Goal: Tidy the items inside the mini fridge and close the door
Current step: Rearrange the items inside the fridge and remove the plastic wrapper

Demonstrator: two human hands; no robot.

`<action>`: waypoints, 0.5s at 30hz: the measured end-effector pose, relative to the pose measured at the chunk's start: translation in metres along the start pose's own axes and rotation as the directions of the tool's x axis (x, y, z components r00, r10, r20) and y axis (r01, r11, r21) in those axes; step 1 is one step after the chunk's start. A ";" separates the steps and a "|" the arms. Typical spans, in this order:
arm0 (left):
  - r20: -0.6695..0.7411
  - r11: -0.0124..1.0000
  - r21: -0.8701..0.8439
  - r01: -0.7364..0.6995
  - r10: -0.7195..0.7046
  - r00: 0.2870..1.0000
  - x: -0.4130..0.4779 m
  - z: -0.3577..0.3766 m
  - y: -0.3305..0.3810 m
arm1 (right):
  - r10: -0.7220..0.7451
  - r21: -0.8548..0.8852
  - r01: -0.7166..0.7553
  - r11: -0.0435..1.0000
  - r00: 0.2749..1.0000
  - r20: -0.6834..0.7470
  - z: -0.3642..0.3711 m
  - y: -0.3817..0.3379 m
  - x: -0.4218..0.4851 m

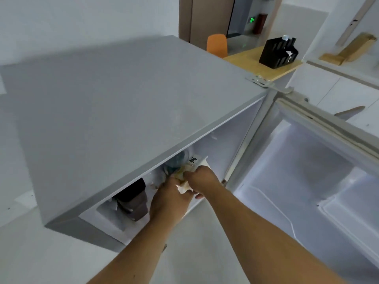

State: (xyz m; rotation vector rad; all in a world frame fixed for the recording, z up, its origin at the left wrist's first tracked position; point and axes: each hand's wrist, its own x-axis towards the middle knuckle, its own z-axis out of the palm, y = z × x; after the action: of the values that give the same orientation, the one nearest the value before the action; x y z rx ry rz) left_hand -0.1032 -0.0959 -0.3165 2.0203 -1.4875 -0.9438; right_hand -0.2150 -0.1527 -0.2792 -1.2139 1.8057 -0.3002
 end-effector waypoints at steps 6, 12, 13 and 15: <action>0.154 0.994 0.044 -0.096 0.089 0.984 -0.009 0.024 -0.022 | -0.054 0.003 0.054 0.999 0.998 -0.013 -0.023 0.015 0.014; 0.385 0.939 0.163 -0.302 0.221 0.896 0.012 0.049 -0.010 | -0.318 -0.411 0.228 0.882 0.934 -0.163 -0.052 0.020 0.045; 0.388 0.939 0.165 -0.301 0.218 0.895 0.018 0.053 -0.007 | -0.377 -0.449 0.264 0.854 0.908 -0.183 -0.053 0.019 0.052; 0.390 0.946 0.173 -0.273 0.189 0.901 0.032 0.060 -0.002 | -0.493 -0.514 0.344 0.786 0.850 -0.186 -0.053 0.017 0.064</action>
State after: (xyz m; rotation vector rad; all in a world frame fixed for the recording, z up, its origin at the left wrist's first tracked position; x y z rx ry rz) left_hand -0.1411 -0.1236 -0.3651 1.8190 -2.0720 -1.1424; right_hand -0.2732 -0.2118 -0.2958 -2.0289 1.9149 -0.3382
